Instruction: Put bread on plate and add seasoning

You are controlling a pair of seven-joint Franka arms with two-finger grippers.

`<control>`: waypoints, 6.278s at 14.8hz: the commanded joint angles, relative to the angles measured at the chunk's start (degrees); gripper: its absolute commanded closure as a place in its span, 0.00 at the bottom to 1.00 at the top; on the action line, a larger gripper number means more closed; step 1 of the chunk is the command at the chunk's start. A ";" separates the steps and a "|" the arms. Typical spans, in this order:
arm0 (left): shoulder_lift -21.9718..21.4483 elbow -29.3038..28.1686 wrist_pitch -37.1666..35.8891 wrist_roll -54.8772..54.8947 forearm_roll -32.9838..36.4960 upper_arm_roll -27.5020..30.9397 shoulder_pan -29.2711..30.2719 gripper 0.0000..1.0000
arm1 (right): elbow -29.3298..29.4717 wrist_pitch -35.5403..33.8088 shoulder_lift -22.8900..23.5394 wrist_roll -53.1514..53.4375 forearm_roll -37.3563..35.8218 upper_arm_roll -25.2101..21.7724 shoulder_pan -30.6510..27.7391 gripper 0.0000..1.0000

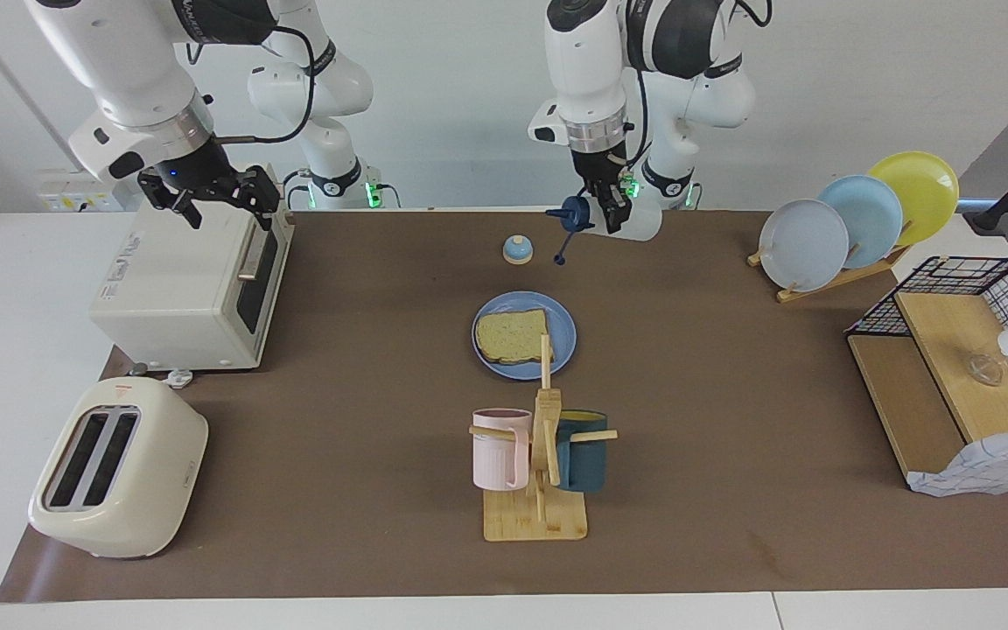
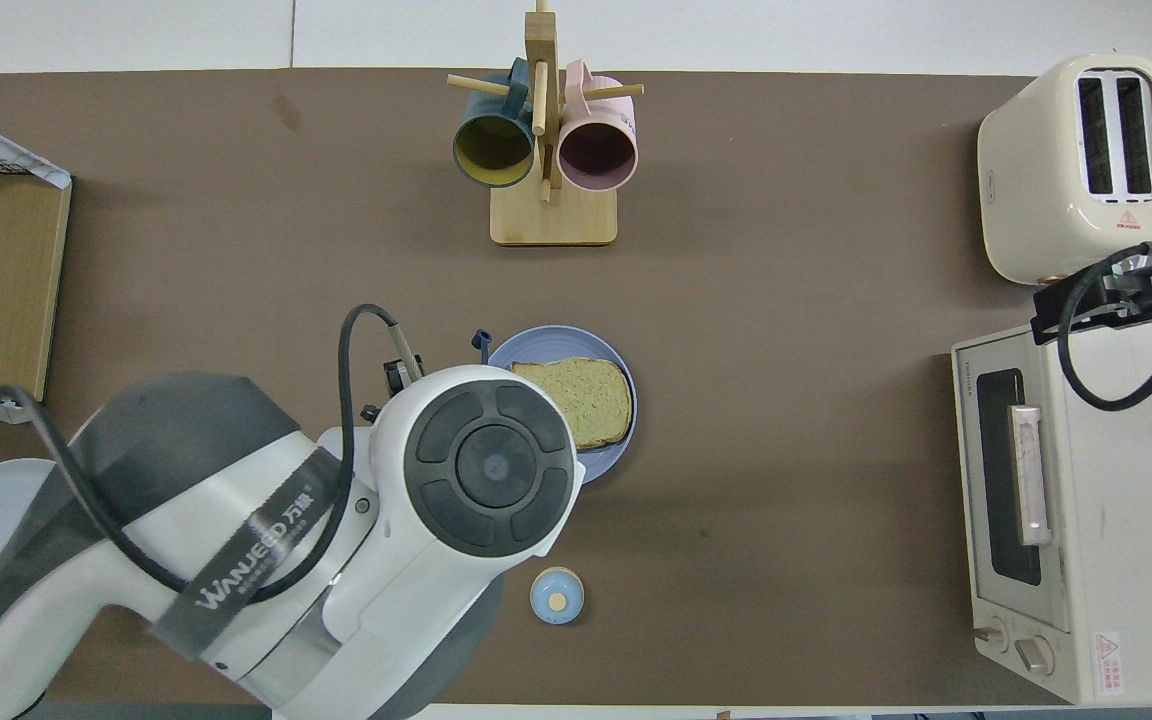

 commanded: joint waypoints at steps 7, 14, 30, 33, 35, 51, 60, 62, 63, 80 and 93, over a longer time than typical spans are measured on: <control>6.83 2.81 -0.46 -5.71 10.06 0.38 -5.58 0.74 | -2.07 5.41 -1.42 -2.57 0.23 -1.34 -0.92 0.00; 9.64 0.89 -0.55 -8.35 14.37 0.38 -7.96 0.76 | -3.91 6.73 -1.86 -2.23 0.14 -1.34 -1.45 0.00; 18.25 -2.37 -6.43 -13.62 27.37 0.47 -12.53 0.78 | -4.00 6.38 -2.30 -2.14 0.14 -1.25 -1.71 0.00; 18.35 -3.60 -6.87 -13.63 28.78 0.47 -12.53 0.79 | -4.00 6.38 -2.30 -2.14 0.14 -1.25 -1.71 0.00; 18.26 -4.04 -6.87 -13.62 29.40 0.47 -12.53 0.79 | -4.00 6.38 -2.30 -2.14 0.14 -1.25 -1.71 0.00; 18.43 -4.13 -6.34 -13.62 38.36 1.43 -9.45 0.82 | -4.00 6.38 -2.30 -2.14 0.14 -1.25 -1.71 0.00; 17.99 -4.04 -9.41 -13.45 34.77 1.26 -15.42 0.83 | -4.00 6.38 -2.30 -2.14 0.14 -1.25 -1.71 0.00; 17.64 -3.87 -10.82 -13.45 33.63 1.26 -18.32 0.84 | -4.00 6.38 -2.30 -2.14 0.14 -1.25 -1.71 0.00; 17.56 -3.78 -11.35 -13.45 33.19 1.26 -19.55 0.84 | -4.00 6.38 -2.30 -2.14 0.14 -1.25 -1.71 0.00; 19.49 -2.81 -5.90 -13.45 36.70 1.52 -6.81 0.92 | -4.00 6.38 -2.30 -2.14 0.14 -1.25 -1.71 0.00; 18.35 -2.37 -9.77 -13.45 31.25 1.35 -19.47 0.91 | -4.00 6.38 -2.30 -2.14 0.14 -1.25 -1.71 0.00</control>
